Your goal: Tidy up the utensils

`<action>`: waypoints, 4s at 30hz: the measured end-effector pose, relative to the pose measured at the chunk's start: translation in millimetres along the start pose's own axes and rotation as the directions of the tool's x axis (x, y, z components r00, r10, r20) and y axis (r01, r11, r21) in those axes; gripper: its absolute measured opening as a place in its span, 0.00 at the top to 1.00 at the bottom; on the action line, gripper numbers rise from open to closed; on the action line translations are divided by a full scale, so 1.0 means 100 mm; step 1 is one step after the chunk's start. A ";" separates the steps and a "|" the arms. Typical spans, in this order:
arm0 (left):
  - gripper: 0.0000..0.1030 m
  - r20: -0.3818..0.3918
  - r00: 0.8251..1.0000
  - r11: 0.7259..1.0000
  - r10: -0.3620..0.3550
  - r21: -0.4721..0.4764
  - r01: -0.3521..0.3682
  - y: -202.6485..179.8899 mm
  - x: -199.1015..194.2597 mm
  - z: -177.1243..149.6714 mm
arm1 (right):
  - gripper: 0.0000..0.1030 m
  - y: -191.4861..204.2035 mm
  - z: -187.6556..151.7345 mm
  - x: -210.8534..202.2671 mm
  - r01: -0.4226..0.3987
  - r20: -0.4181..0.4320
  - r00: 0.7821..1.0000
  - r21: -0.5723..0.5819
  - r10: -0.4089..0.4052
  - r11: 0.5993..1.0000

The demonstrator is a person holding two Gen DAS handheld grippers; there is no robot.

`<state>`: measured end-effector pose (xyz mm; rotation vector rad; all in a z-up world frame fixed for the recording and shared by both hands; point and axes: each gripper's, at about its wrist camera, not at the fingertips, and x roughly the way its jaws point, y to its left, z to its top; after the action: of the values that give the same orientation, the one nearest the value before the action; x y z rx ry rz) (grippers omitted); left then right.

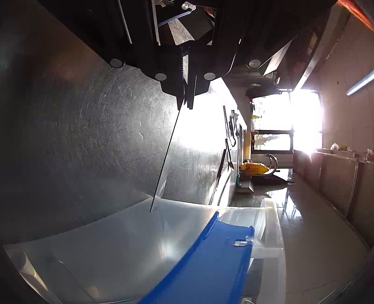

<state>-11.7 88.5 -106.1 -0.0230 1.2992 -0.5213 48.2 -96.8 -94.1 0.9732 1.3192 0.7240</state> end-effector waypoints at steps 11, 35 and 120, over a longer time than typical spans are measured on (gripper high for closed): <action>0.78 0.151 0.988 0.999 0.022 0.022 -0.025 -0.37 -0.61 0.10 | 0.96 0.76 -0.03 -0.54 -0.077 0.037 0.995 -0.256 0.090 0.963; 0.78 -0.157 0.985 0.997 -0.074 -0.030 0.070 -0.97 0.47 3.16 | 0.94 0.19 2.59 -1.54 0.278 0.175 0.947 -0.024 -0.270 0.960; 0.08 0.423 0.688 0.803 0.590 -0.220 -0.554 -2.49 -0.71 1.30 | 0.05 0.49 -0.47 -2.75 0.841 0.676 0.488 -0.194 -0.553 0.505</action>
<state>7.8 -139.7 71.1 0.1842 0.7706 0.0886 -32.2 -309.3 74.3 0.0607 0.8175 0.0558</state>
